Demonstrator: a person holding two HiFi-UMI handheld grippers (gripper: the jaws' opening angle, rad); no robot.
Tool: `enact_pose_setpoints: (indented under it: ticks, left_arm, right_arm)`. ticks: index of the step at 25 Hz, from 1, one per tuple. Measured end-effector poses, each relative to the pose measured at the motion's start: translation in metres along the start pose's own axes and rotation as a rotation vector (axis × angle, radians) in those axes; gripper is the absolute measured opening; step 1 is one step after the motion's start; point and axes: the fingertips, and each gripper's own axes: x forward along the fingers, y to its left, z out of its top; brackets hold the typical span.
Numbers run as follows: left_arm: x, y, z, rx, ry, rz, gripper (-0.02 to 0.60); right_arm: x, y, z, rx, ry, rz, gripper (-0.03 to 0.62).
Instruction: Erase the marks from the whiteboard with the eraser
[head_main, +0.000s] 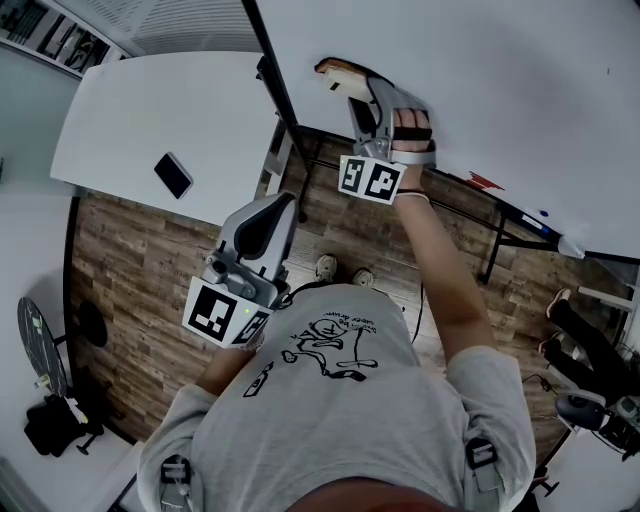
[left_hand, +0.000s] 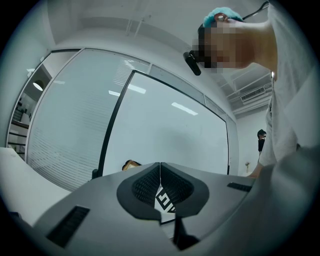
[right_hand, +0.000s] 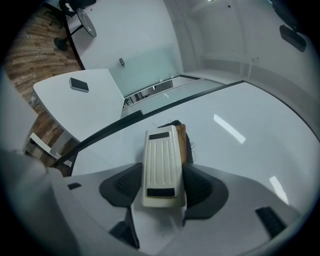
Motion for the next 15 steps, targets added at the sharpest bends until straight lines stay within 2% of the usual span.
enact_pose_setpoints:
  ticks: [7,10,12,15]
  left_arm:
    - [-0.006,-0.007,0.004,0.006,-0.009,0.001,0.023]
    - [-0.008,-0.006,0.006,0.011,-0.010,0.011,0.023]
    - [-0.010,-0.007,0.006,0.010,-0.009,0.017,0.023]
    - [-0.012,-0.008,0.006,0.009,-0.009,0.020,0.023]
  right_arm:
    - [0.012,0.045,-0.004,-0.073,0.019,0.092,0.256]
    - [0.017,0.070,-0.006,-0.096,0.042,0.172,0.258]
    - [0.013,0.083,-0.006,-0.062,0.050,0.234,0.259]
    - [-0.011,0.081,0.000,0.076,0.017,0.272,0.261]
